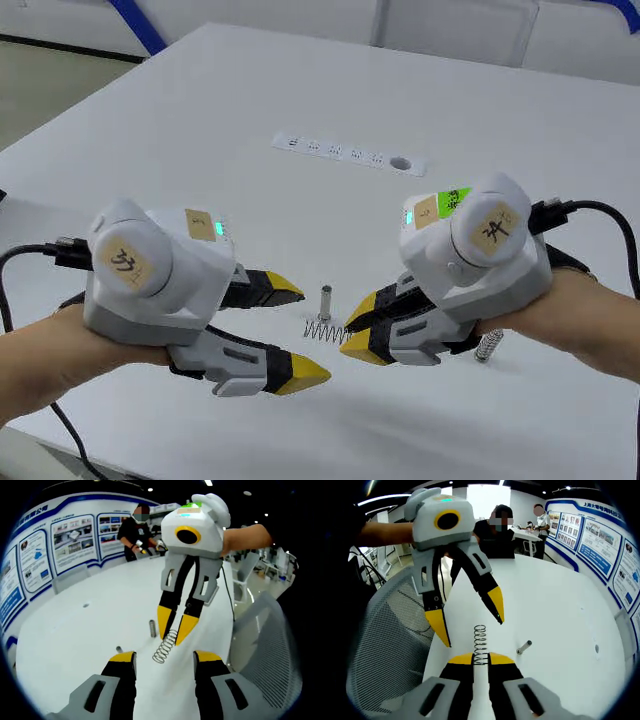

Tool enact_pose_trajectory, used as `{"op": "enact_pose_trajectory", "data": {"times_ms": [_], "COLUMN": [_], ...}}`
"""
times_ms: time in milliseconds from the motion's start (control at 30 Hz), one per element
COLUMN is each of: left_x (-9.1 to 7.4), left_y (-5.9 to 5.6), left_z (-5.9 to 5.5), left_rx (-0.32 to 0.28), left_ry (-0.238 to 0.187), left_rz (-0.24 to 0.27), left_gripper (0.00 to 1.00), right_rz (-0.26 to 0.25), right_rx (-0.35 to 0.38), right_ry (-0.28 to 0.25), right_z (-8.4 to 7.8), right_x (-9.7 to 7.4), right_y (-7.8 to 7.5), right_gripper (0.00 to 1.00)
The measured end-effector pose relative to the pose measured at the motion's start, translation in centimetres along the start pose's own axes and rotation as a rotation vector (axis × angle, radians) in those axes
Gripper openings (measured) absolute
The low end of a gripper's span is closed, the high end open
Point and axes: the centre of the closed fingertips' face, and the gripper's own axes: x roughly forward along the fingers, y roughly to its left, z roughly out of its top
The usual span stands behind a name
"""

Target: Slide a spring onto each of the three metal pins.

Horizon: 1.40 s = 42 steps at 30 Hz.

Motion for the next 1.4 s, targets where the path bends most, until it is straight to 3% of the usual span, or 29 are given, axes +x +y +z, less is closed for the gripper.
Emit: {"op": "enact_pose_trajectory", "data": {"times_ms": [233, 467, 733, 1067, 1267, 1400], "left_x": [0.6, 1.0, 1.3, 1.0, 0.8, 0.7], "left_y": [-1.2, -1.6, -1.6, -1.6, -1.7, -1.7], "left_z": [-0.8, -0.5, -0.6, -0.2, 0.0, -0.3], "left_rx": [0.040, 0.065, 0.116, 0.180, 0.177, 0.187], "left_ry": [0.045, 0.067, 0.106, 0.102, 0.082, 0.103], "left_rz": [-0.043, -0.069, -0.071, -0.048, -0.040, -0.043], "left_gripper": [0.32, 0.16, 0.12, 0.10, 0.10, 0.10], "right_rz": [0.038, 0.044, 0.045, 0.039, 0.041, 0.030], "right_rx": [-0.061, -0.090, -0.115, -0.151, -0.147, -0.146], "right_ry": [0.009, 0.015, 0.020, 0.008, -0.021, -0.018], "right_z": [0.3, 0.2, 0.2, 0.6, 0.9, 0.5], "right_x": [-0.5, -0.6, -0.8, -1.2, -1.6, -1.8], "right_y": [1.5, 1.5, 1.5, 1.6, 1.4, 1.1], "right_gripper": [0.10, 0.10, 0.10, 0.10, 0.11, 0.15]}}
